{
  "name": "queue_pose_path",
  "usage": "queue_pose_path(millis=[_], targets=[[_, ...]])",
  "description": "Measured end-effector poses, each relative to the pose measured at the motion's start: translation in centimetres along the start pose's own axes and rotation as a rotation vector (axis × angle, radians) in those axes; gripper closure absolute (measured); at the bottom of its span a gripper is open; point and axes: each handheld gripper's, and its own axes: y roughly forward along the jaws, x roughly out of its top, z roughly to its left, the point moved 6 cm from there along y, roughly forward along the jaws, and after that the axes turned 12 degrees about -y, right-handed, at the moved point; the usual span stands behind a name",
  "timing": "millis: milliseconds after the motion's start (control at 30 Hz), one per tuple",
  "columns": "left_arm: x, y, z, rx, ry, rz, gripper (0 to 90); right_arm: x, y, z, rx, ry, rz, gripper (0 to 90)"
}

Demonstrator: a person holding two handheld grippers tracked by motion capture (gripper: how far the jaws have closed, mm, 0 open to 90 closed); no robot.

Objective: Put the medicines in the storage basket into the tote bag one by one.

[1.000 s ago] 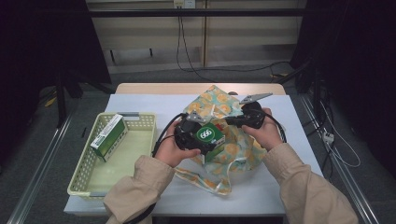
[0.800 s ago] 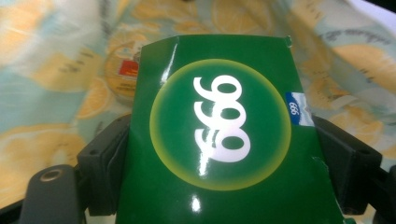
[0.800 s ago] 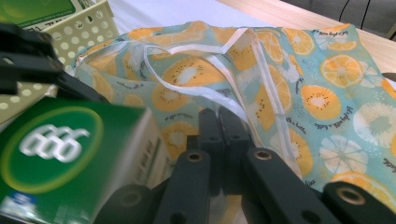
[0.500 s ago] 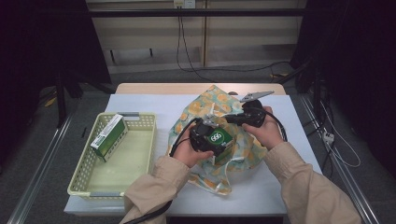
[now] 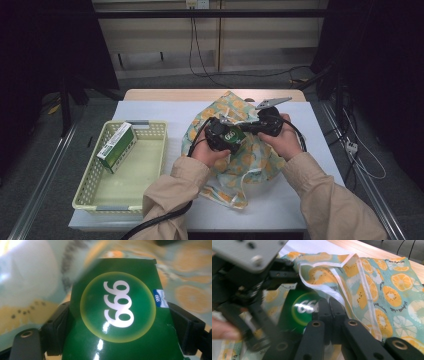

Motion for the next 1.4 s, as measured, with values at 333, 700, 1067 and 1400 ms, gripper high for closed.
queue_pose_path(millis=[333,700,1067,1400], targets=[[1.4,1.1,2.0,0.056,-0.024,-0.032,16.4,-0.2,0.6,0.2,0.005,0.002,0.009,90.0],[0.3,-0.6,1.4,-0.008,-0.045,-0.004,11.1,-0.6,0.9,0.2,0.002,0.008,0.014,90.0],[-0.9,-2.8,1.2,-0.014,-0.010,0.020,13.5,-0.8,1.1,0.3,0.000,0.008,0.021,90.0],[1.1,-0.9,2.0,0.035,-0.055,-0.023,15.9,-0.5,0.7,0.2,0.001,0.012,0.008,90.0]])
